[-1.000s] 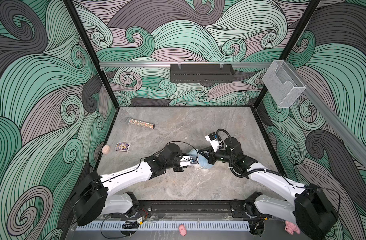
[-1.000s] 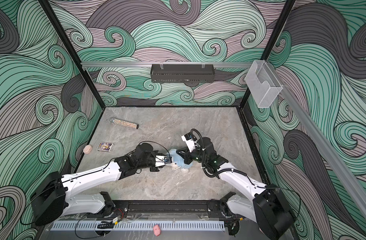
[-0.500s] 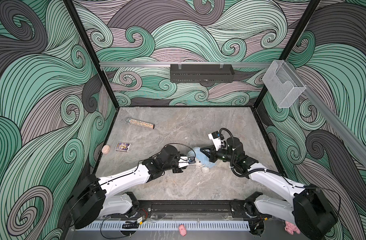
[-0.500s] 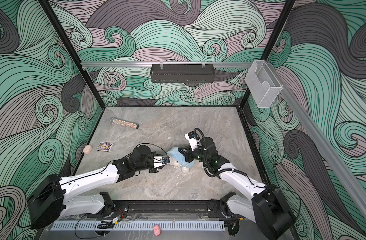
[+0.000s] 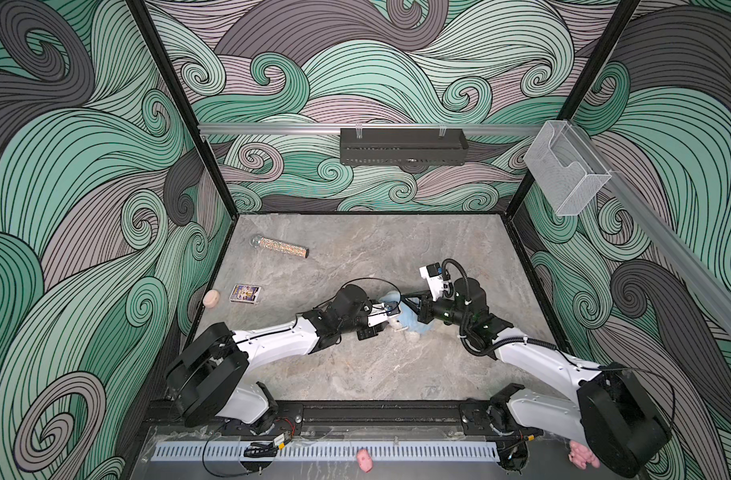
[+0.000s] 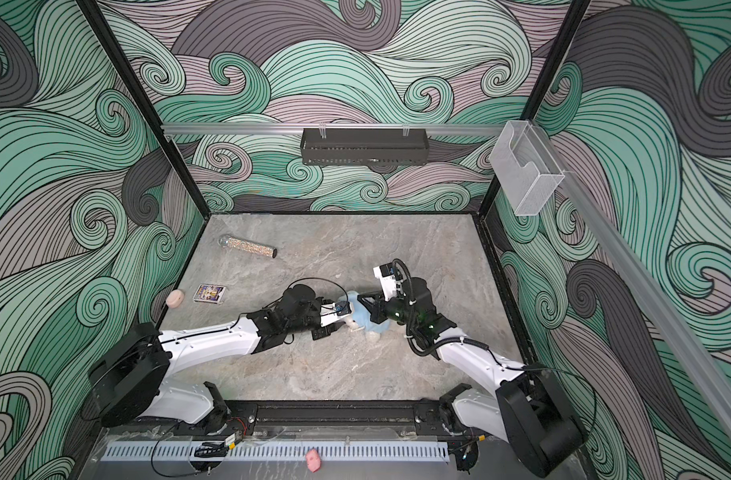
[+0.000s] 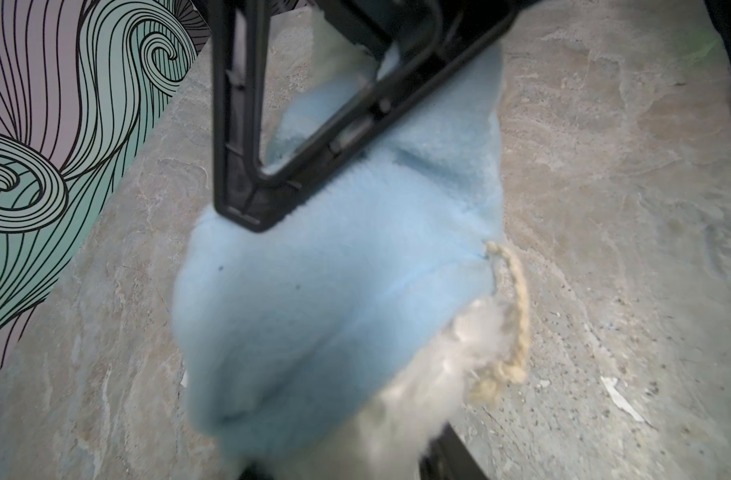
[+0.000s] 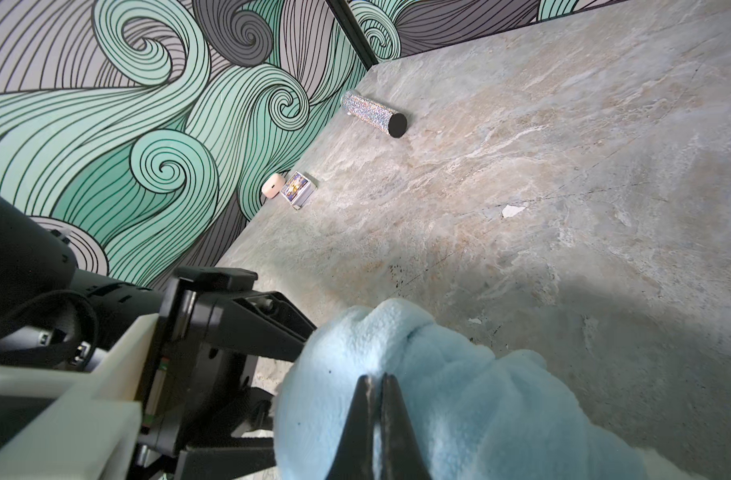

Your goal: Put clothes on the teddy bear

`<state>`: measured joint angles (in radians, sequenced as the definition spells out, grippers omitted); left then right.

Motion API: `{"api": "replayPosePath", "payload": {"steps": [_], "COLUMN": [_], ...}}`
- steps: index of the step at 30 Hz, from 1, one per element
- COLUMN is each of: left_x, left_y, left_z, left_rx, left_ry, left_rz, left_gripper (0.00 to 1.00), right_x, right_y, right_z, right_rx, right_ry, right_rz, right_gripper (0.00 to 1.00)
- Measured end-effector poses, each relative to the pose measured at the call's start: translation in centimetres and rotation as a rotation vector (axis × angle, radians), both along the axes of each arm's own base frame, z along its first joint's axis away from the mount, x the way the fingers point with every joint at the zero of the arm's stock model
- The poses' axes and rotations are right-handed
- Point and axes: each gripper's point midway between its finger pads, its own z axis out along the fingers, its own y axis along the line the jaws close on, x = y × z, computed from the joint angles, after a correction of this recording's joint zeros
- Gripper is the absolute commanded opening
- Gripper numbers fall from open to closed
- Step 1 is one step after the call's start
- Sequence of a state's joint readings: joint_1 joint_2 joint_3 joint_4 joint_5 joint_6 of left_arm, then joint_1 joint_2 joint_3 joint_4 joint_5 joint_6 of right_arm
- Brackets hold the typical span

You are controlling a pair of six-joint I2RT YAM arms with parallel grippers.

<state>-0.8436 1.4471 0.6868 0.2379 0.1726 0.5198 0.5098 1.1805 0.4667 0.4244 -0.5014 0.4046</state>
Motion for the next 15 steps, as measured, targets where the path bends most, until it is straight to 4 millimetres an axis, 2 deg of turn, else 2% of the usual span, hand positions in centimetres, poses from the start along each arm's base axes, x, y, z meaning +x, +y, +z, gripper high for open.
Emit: {"api": "replayPosePath", "payload": {"steps": [4,5,7,10,15], "left_x": [0.9,1.1,1.5,2.0,2.4], "left_y": [-0.6,-0.8,-1.0,-1.3,-1.7], "left_z": [-0.8,-1.0,-1.3,-1.5,-0.5], "left_rx": [-0.040,-0.051,-0.071,-0.099,-0.139], "left_ry": [0.038,0.048,0.064,0.081,0.059], "left_rz": [0.042,0.054,0.073,0.101,0.109], "left_gripper": [0.41,0.37,0.28,0.02,0.00], "right_x": [0.4,0.6,0.8,0.9,1.4], "right_y": [0.1,0.1,0.0,-0.2,-1.7], "right_z": [-0.1,-0.2,-0.4,-0.6,-0.1], "right_rx": [0.028,0.034,0.042,0.046,0.013], "right_ry": [0.012,0.014,0.021,0.023,0.018], "right_rz": [-0.024,-0.031,-0.043,-0.062,-0.149], "right_gripper": [0.00,0.00,0.00,0.00,0.00]}}
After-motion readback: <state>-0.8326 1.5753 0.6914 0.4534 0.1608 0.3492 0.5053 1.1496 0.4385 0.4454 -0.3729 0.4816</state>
